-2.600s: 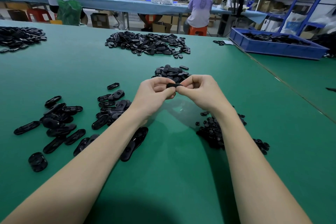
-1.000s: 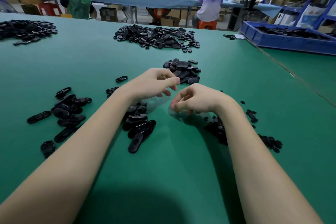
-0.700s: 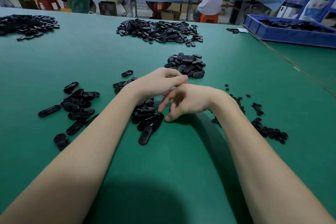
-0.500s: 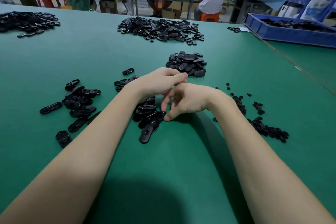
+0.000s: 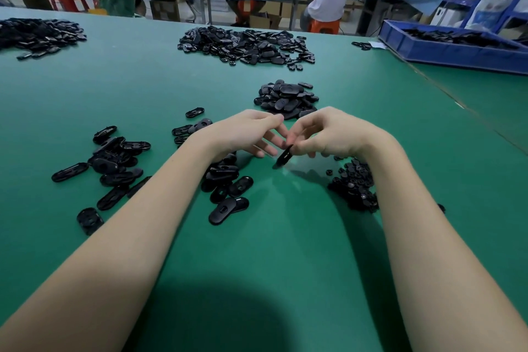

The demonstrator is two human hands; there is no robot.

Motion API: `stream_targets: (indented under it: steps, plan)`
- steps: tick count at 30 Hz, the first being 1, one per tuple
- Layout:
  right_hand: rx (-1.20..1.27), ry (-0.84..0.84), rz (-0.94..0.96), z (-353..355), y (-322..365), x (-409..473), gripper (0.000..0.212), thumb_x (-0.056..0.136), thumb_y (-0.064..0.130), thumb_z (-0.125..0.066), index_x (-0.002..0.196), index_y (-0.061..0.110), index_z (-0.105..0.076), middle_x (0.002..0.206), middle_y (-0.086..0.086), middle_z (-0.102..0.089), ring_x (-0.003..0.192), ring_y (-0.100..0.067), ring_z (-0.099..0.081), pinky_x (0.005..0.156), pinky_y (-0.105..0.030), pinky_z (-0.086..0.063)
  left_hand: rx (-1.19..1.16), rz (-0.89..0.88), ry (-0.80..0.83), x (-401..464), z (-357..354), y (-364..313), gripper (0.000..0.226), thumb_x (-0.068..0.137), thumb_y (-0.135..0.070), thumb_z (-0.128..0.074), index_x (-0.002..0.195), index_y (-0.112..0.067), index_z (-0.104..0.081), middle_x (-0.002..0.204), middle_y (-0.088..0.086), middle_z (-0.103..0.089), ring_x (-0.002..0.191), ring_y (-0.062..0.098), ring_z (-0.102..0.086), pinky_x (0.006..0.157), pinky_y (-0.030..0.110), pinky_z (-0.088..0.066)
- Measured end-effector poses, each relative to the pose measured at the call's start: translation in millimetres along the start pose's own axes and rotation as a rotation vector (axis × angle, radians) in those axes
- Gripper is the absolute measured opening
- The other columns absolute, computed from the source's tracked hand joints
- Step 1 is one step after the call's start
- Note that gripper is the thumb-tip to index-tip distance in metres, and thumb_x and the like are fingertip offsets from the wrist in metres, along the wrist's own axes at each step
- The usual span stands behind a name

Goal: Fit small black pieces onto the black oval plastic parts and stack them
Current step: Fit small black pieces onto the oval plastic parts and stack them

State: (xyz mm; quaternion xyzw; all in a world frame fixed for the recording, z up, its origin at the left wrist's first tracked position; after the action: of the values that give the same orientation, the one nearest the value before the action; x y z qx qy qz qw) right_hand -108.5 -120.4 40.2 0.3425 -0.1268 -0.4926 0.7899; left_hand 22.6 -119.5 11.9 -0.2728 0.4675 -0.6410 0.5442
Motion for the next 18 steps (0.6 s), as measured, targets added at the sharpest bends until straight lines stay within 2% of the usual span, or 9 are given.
stream_targets:
  steps: [5,10,12,14,16,18]
  plan:
    - [0.196,-0.14,0.021,29,-13,-12,0.01,0.089,0.014,-0.078,0.086,0.024,-0.076,0.078,0.01,-0.073,0.061,-0.006,-0.055,0.056,-0.019,-0.042,-0.208,0.016,0.142,-3,-18,-1,0.017,0.102,-0.021,-0.058,0.114,-0.015,-0.067,0.108,0.003,-0.077,0.093,0.015,-0.073,0.075,0.023,-0.056]
    - [0.12,-0.153,-0.058,37,-25,-15,0.009,0.084,0.025,-0.083,0.088,0.026,-0.075,0.07,0.01,-0.067,0.055,-0.007,-0.054,0.048,-0.015,-0.039,-0.409,0.023,0.072,1,-22,1,0.017,0.095,-0.002,-0.064,0.109,-0.01,-0.069,0.092,0.008,-0.076,0.078,0.013,-0.071,0.068,0.018,-0.058]
    - [0.08,-0.168,-0.061,39,-26,-13,0.009,0.084,0.027,-0.083,0.085,0.025,-0.074,0.063,0.012,-0.063,0.054,-0.008,-0.052,0.051,-0.017,-0.04,-0.492,0.052,0.074,1,-26,2,0.014,0.096,-0.003,-0.063,0.106,-0.01,-0.07,0.091,0.008,-0.075,0.076,0.013,-0.072,0.066,0.018,-0.057]
    - [0.079,-0.15,-0.031,35,-22,-11,0.008,0.084,0.026,-0.083,0.086,0.023,-0.075,0.06,0.013,-0.062,0.054,-0.008,-0.052,0.06,-0.025,-0.041,-0.557,0.073,0.123,0,-32,1,0.014,0.097,-0.006,-0.061,0.108,-0.008,-0.07,0.094,0.009,-0.075,0.079,0.015,-0.073,0.067,0.019,-0.057]
    - [0.078,-0.144,-0.011,31,-17,-10,0.009,0.083,0.024,-0.083,0.088,0.023,-0.076,0.061,0.013,-0.064,0.053,-0.007,-0.053,0.065,-0.028,-0.042,-0.6,0.087,0.144,0,-34,2,0.016,0.096,-0.005,-0.062,0.11,-0.007,-0.07,0.094,0.01,-0.075,0.079,0.014,-0.073,0.067,0.018,-0.057]
    - [0.046,-0.137,-0.049,32,-18,-10,0.013,0.081,0.025,-0.085,0.09,0.025,-0.076,0.067,0.013,-0.067,0.052,-0.006,-0.056,0.065,-0.027,-0.045,-0.613,0.112,0.099,1,-31,6,0.015,0.093,-0.002,-0.066,0.104,-0.01,-0.072,0.088,0.006,-0.075,0.072,0.011,-0.072,0.065,0.015,-0.056]
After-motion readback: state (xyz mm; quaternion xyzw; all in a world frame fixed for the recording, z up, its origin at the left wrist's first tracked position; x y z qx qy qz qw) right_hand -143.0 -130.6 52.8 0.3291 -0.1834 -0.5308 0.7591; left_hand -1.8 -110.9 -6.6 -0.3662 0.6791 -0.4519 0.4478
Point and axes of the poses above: each hand's wrist, its own x-axis towards the middle knuckle, its own z-axis out of the back of the hand, y = z × x, the point moved 9 cm from there along x, towards the middle knuckle
